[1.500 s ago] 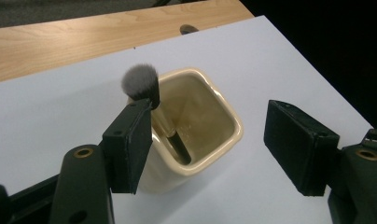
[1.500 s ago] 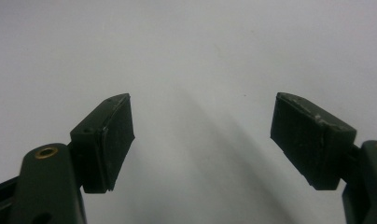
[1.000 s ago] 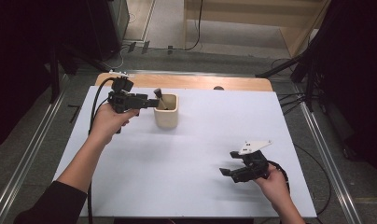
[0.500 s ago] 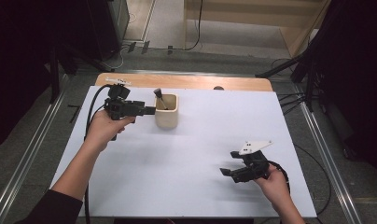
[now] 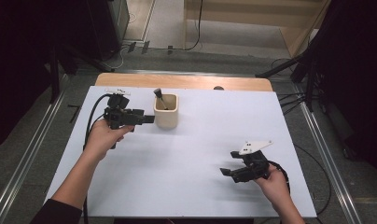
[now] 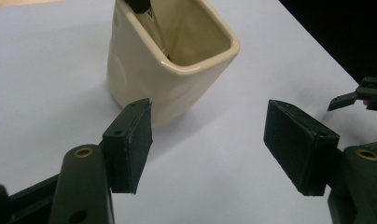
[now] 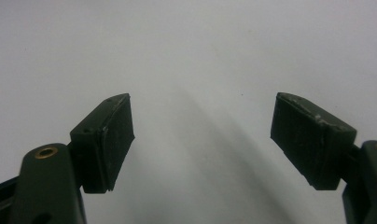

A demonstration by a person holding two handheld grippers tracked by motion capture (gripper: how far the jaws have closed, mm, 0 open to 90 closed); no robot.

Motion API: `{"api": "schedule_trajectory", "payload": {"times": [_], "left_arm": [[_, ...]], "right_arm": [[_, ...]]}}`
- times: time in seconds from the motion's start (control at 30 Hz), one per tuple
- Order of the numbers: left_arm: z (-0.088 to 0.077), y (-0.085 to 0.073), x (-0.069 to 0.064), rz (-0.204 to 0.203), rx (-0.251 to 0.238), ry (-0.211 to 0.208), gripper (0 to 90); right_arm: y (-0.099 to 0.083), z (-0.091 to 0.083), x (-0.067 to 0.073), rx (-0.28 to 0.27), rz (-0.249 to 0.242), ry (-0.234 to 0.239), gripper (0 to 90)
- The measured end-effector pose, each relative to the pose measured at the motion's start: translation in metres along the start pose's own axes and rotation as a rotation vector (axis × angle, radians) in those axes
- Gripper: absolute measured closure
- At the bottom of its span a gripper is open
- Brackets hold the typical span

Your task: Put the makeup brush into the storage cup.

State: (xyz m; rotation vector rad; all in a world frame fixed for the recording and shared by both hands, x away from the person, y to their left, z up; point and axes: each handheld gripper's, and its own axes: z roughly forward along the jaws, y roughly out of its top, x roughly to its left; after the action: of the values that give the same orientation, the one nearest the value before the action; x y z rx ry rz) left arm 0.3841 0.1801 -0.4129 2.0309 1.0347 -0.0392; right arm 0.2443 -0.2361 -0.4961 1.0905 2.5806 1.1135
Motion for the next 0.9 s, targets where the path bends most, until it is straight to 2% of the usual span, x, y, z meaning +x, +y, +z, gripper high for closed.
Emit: {"api": "schedule_trajectory", "payload": {"times": [0.27,0.63,0.9], "left_arm": [[0.007,-0.012,0.000,0.003,0.024,-0.013,33.5],[0.005,-0.030,-0.001,0.004,-0.001,-0.029,33.5],[0.000,-0.041,-0.004,0.023,-0.010,-0.032,33.5]], "right_arm": [[0.000,0.000,0.000,-0.002,0.000,0.001,22.4],[0.000,0.000,0.000,-0.001,-0.002,0.003,22.4],[0.000,0.000,0.000,0.000,-0.002,0.004,22.4]]}}
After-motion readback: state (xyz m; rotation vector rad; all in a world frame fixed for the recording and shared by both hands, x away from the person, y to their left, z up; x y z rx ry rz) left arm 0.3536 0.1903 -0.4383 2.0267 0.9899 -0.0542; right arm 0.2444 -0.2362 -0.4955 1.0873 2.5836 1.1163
